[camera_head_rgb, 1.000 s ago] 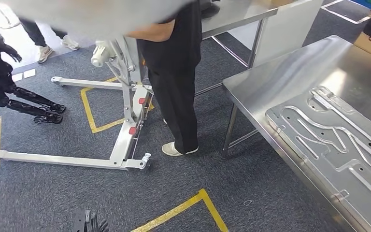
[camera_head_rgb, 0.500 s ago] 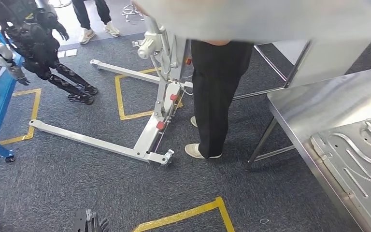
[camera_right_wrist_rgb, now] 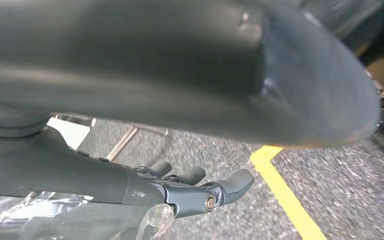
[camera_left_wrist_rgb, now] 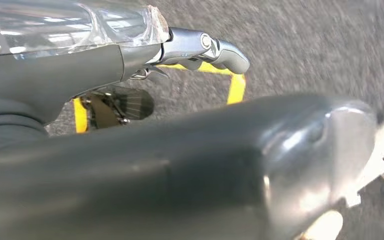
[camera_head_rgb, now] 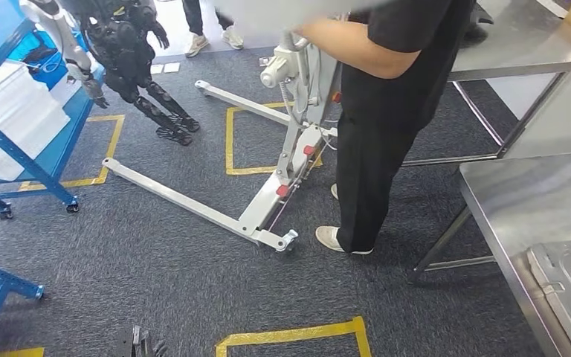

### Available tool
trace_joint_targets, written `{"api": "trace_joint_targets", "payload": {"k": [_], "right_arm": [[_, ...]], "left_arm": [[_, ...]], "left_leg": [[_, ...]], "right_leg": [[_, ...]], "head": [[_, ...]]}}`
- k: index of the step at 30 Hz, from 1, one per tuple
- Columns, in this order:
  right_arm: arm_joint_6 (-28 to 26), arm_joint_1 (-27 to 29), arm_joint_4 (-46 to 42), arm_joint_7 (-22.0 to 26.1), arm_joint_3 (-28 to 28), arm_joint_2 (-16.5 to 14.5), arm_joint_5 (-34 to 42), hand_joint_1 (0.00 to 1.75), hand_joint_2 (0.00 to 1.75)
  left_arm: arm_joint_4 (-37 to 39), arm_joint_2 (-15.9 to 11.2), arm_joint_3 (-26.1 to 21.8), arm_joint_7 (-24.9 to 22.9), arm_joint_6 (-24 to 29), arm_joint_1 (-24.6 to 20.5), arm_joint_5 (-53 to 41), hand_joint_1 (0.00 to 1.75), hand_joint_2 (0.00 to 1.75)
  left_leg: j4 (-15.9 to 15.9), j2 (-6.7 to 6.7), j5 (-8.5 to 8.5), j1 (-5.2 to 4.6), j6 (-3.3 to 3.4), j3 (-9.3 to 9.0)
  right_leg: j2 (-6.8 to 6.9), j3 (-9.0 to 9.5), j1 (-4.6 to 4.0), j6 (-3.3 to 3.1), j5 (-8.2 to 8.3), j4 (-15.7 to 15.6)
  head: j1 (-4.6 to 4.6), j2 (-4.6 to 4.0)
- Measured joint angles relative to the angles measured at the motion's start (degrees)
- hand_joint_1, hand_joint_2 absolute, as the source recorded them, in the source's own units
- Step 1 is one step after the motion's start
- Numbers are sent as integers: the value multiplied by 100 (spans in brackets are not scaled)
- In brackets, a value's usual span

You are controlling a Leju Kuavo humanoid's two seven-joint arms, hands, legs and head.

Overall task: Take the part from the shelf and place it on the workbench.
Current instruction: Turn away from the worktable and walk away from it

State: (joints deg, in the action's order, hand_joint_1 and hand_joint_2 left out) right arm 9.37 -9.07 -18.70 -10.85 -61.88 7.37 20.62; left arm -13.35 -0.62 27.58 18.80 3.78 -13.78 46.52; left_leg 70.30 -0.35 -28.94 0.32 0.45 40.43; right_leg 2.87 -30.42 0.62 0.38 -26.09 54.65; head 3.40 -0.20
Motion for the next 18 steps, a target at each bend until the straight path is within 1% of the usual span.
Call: {"api": "trace_joint_targets", "payload": {"k": [1, 2, 3, 4, 5, 6, 7, 8, 9, 10, 11, 12, 13, 14, 15, 16, 17, 18], "right_arm": [[-72, -10, 6, -2, 0, -15, -1, 0, 0], [-131, -21, 12, -2, 0, -31, -1, 0, 0], [-175, -37, 17, -3, 0, -43, -1, 0, 0], [-217, -55, 26, -5, 0, -50, -1, 0, 0], [-256, -73, 32, -5, 0, -62, -1, 0, 0], [-297, -95, 38, -5, 1, -71, -1, 0, 0], [-344, -116, 43, -3, 2, -80, -2, 0, 0], [-389, -136, 45, 1, 3, -90, -6, 0, 0], [-433, -152, 47, 8, 4, -95, -10, 0, 0], [-473, -159, 49, 17, 5, -102, -15, 0, 0], [-504, -163, 50, 25, 5, -108, -19, 0, 0], [-526, -162, 51, 31, 5, -116, -19, 0, 0], [-539, -156, 52, 34, 5, -124, -20, 0, 0], [-547, -151, 55, 34, 4, -132, -20, 0, 0], [-553, -144, 57, 34, 4, -141, -20, 0, 0], [-555, -138, 61, 33, 4, -150, -21, 0, 0], [-556, -134, 67, 31, 4, -159, -21, 0, 0], [-556, -124, 72, 26, 4, -172, -21, 0, 0]], "left_arm": [[0, -1, 0, 0, 8, 7, 7, 0, 0], [0, -1, 0, 0, 13, 6, 10, 0, 0], [-1, 0, 1, 1, 15, 0, 11, 0, 0], [-1, 1, 1, 2, 19, -6, 12, 0, 0], [-2, 1, 1, 4, 22, -10, 12, 0, 0], [-2, 0, 1, 5, 28, -9, 12, 0, 0], [-2, -2, 0, 7, 34, -4, 12, 0, 0], [-3, -1, 0, 8, 39, 4, 12, 0, 0], [-3, 0, 0, 8, 41, 10, 8, 0, 0], [-4, 2, -1, 9, 43, 12, 6, 0, 0], [-4, 3, -1, 9, 44, 10, 2, 0, 0], [-4, 3, -2, 9, 45, 7, -2, 0, 0], [-4, 3, -2, 8, 46, 10, -5, 0, 0], [-4, 3, -1, 8, 46, 18, -11, 0, 0], [-4, 3, -1, 7, 46, 27, -15, 0, 0], [-4, 3, -1, 7, 46, 34, -20, 0, 0], [-4, 3, -1, 7, 46, 36, -23, 0, 0], [-4, 3, -2, 4, 46, 33, -27, 0, 0]], "left_leg": [[-439, 88, 222, -9, 19, -221], [-905, 240, 406, -33, 55, -457], [-1271, 359, 536, -62, 93, -642], [-1510, 453, 605, -92, 132, -761], [-1569, 464, 602, -116, 164, -778], [-1570, 389, 603, -128, 188, -770], [-1591, 321, 614, -119, 221, -786], [-1625, 249, 631, -106, 251, -811], [-1659, 180, 650, -84, 282, -841], [-1686, 114, 666, -62, 306, -870], [-1693, 48, 667, -56, 319, -875], [-1692, -21, 664, -55, 331, -875], [-1691, -102, 661, -57, 335, -877], [-1689, -190, 658, -57, 338, -880], [-1686, -276, 656, -53, 336, -885], [-1679, -370, 650, -43, 326, -893], [-1666, -454, 640, -32, 309, -897], [-1634, -532, 622, -32, 279, -889]], "right_leg": [[76, 33, -1, 14, -21, -1], [143, 67, -10, 33, -46, 0], [208, 98, -21, 58, -73, 0], [266, 125, -29, 87, -98, 0], [321, 144, -34, 115, -119, -3], [383, 166, -31, 145, -131, -16], [431, 189, -30, 180, -149, -29], [377, 206, -21, 212, -193, -3], [246, 171, -14, 236, -296, 131], [71, 65, -8, 251, -459, 393], [-115, -113, 3, 253, -659, 786], [-212, -340, 2, 251, -857, 1234], [-246, -547, 2, 250, -976, 1603], [-258, -676, 3, 249, -982, 1793], [-263, -704, 5, 248, -883, 1768], [-294, -604, 15, 249, -657, 1468], [-378, -434, 33, 256, -398, 1038], [-511, -261, 55, 263, -201, 611]], "head": [[1, 0], [1, 0], [0, 0], [0, 0], [-1, 0], [-1, 0], [-1, 0], [-7, 0], [-10, 1], [-23, 1], [-34, 1], [-41, 1], [-50, 1], [-50, 1], [-50, 0], [-51, 0], [-51, 0], [-51, 0]]}}
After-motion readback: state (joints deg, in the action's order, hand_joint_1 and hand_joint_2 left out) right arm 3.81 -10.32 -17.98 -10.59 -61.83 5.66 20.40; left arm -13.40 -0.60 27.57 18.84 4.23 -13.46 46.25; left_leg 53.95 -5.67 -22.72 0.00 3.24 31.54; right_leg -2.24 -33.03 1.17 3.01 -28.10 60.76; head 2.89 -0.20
